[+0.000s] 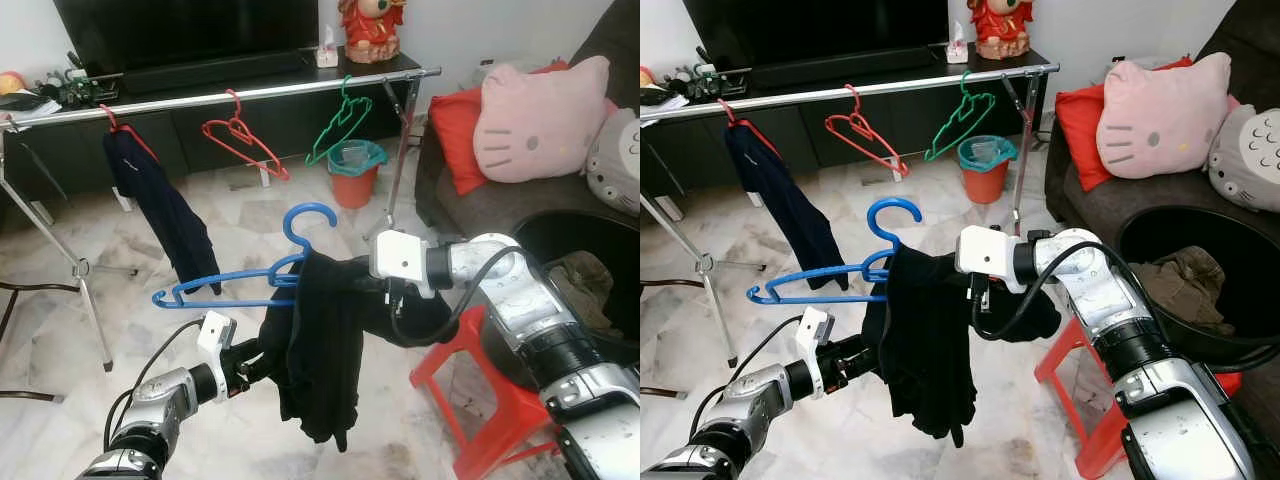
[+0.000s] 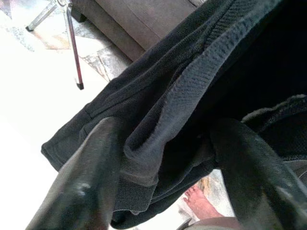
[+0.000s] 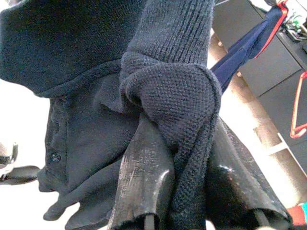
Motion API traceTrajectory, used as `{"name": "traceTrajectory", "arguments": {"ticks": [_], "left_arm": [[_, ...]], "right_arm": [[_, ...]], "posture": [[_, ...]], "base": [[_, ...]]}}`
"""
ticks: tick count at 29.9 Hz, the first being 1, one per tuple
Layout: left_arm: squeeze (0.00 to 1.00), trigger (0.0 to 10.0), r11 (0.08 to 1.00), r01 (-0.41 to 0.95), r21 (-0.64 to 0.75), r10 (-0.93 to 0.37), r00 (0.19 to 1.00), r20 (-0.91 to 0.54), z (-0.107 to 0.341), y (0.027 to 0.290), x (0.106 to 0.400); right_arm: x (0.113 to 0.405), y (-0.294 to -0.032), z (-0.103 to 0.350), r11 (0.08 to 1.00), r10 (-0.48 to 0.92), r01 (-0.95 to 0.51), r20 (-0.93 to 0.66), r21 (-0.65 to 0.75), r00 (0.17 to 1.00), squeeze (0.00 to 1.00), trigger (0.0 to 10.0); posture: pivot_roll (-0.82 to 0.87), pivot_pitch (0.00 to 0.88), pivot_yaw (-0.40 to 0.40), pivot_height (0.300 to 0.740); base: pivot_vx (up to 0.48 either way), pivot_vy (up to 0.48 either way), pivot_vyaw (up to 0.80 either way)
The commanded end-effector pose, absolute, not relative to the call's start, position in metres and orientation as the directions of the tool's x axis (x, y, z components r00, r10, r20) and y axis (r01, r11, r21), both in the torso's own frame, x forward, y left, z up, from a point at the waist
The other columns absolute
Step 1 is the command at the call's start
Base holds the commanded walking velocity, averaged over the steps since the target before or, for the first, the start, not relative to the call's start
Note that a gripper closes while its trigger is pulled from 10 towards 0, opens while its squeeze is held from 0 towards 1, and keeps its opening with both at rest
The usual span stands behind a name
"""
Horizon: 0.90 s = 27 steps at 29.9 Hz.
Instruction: Hang hanger
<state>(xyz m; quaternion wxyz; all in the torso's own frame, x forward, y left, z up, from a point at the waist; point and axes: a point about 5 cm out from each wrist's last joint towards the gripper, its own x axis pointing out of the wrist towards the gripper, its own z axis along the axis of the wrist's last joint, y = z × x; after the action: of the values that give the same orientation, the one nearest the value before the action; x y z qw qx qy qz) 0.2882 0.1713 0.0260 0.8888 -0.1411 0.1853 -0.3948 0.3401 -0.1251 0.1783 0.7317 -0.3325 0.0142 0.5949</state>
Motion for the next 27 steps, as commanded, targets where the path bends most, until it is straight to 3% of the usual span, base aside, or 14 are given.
{"name": "traceTrajectory", "arguments": {"ticks": [1, 27], "left_arm": [[0.0, 0.0, 0.66, 0.643, -0.389, -0.745, 0.625, -0.231, 0.0256, 0.1766, 0.2879], [0.0, 0.0, 0.7, 0.606, -0.378, -0.707, 0.664, -0.244, 0.0217, 0.1859, 0.2835]], "right_arm": [[0.3425, -0.1215, 0.195, 0.082, 0.881, -0.855, -0.364, -0.513, 0.303, 0.0, 0.0], [0.3424, -0.1204, 0.1862, 0.101, 0.876, -0.863, -0.367, -0.494, 0.312, 0.0, 0.0]], "posture": [[-0.04, 0.0, 0.053, 0.74], [-0.03, 0.0, 0.055, 0.74]], "base": [[0.0, 0.0, 0.0], [0.0, 0.0, 0.0]]}}
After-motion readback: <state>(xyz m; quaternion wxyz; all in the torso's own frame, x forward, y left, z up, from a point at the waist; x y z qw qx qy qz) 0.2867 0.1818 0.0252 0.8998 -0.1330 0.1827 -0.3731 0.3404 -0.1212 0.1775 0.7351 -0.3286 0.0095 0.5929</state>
